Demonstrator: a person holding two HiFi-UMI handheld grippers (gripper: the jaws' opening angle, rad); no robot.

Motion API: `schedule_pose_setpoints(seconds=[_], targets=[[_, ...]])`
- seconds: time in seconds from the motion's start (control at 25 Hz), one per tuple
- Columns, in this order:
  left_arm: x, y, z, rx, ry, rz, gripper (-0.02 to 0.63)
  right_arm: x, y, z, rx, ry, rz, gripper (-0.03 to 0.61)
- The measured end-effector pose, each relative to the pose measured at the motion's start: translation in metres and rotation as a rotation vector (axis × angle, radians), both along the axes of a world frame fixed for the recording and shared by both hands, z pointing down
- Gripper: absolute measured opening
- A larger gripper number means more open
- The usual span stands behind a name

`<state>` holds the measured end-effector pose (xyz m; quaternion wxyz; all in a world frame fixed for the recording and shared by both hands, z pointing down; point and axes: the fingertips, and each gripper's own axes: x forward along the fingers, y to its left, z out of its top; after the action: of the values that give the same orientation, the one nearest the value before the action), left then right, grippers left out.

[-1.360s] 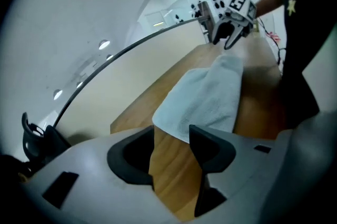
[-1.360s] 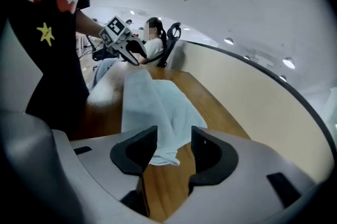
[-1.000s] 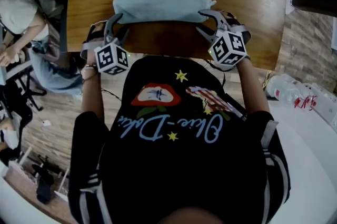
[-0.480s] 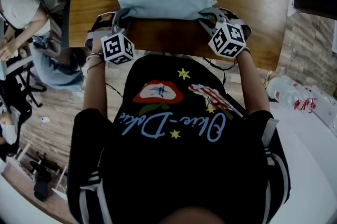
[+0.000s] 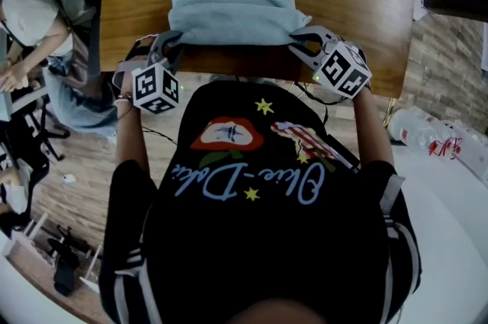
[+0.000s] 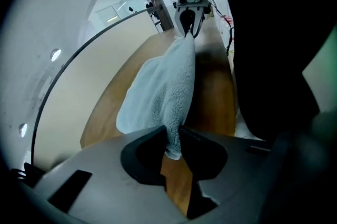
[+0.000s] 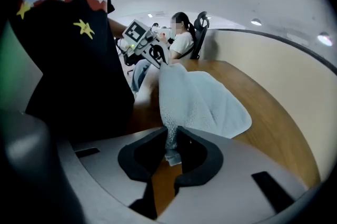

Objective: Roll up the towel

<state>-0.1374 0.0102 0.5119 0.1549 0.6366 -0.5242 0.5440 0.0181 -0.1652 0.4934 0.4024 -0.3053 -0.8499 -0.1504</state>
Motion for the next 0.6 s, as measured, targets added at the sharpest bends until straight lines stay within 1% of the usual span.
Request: schedule_pose_setpoints(seconds=[0.08, 0.2, 0.32, 0.4, 0.44, 0.52, 0.6], targets=[[0.011, 0.005, -0.003, -0.013, 0.043, 0.004, 0.064, 0.009, 0.004, -0.006, -0.060, 0.015, 0.030, 0.046], [0.029, 0.014, -0.005, -0.048, 0.115, 0.027, 0.064, 0.026, 0.014, -0.012, -0.143, 0.071, 0.035, 0.046], [0.044, 0.024, -0.007, -0.086, 0.215, 0.053, 0.064, 0.038, 0.021, -0.018, -0.233, 0.133, 0.031, 0.046], [0.048, 0.027, -0.010, -0.101, 0.283, 0.049, 0.064, 0.040, 0.021, -0.019, -0.275, 0.156, 0.039, 0.046], [0.047, 0.027, -0.012, -0.105, 0.304, 0.044, 0.064, 0.039, 0.019, -0.019, -0.292, 0.165, 0.051, 0.048], [0.042, 0.023, -0.016, -0.116, 0.317, 0.041, 0.064, 0.034, 0.013, -0.020, -0.311, 0.174, 0.082, 0.048], [0.035, 0.016, -0.019, -0.129, 0.320, 0.048, 0.064, 0.025, 0.006, -0.024, -0.300, 0.168, 0.096, 0.048]])
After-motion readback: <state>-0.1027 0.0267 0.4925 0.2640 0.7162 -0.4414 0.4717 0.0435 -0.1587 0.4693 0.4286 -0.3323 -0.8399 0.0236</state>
